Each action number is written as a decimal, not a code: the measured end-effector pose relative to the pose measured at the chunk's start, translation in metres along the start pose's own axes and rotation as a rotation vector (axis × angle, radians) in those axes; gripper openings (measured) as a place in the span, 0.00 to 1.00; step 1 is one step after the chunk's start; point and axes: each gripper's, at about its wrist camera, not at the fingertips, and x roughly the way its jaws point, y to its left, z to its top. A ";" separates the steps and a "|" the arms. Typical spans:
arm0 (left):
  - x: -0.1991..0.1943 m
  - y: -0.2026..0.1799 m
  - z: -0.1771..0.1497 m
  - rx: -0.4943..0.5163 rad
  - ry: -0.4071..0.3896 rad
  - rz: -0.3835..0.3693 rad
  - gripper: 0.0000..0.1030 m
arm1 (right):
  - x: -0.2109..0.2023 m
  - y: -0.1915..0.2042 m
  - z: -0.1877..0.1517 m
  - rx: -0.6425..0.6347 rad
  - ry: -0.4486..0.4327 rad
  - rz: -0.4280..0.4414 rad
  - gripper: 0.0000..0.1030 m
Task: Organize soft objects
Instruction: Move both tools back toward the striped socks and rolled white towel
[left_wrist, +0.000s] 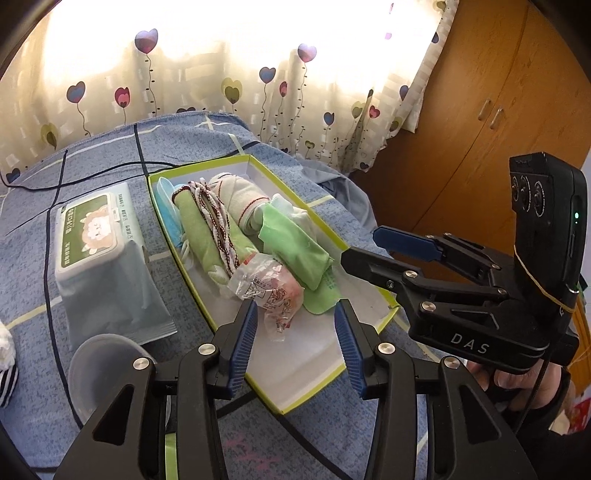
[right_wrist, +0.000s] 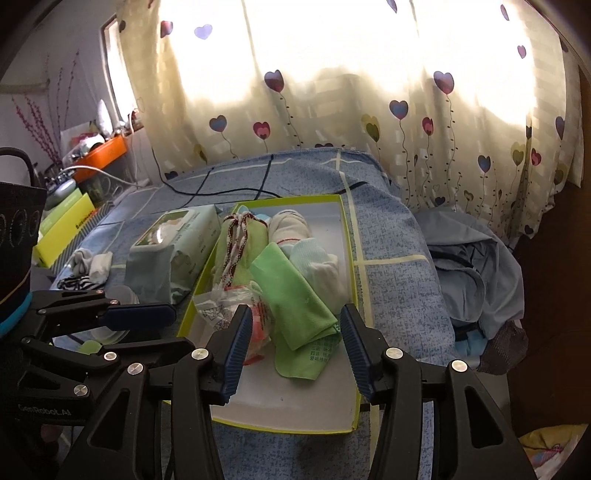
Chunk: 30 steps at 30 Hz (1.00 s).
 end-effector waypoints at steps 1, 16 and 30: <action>-0.004 0.001 -0.001 -0.002 -0.007 -0.002 0.43 | -0.002 0.002 0.000 -0.003 -0.004 0.000 0.47; -0.057 0.017 -0.012 -0.054 -0.137 0.013 0.43 | -0.030 0.047 0.005 -0.066 -0.047 0.009 0.48; -0.081 0.038 -0.025 -0.083 -0.172 0.060 0.43 | -0.027 0.084 0.009 -0.127 -0.042 0.048 0.48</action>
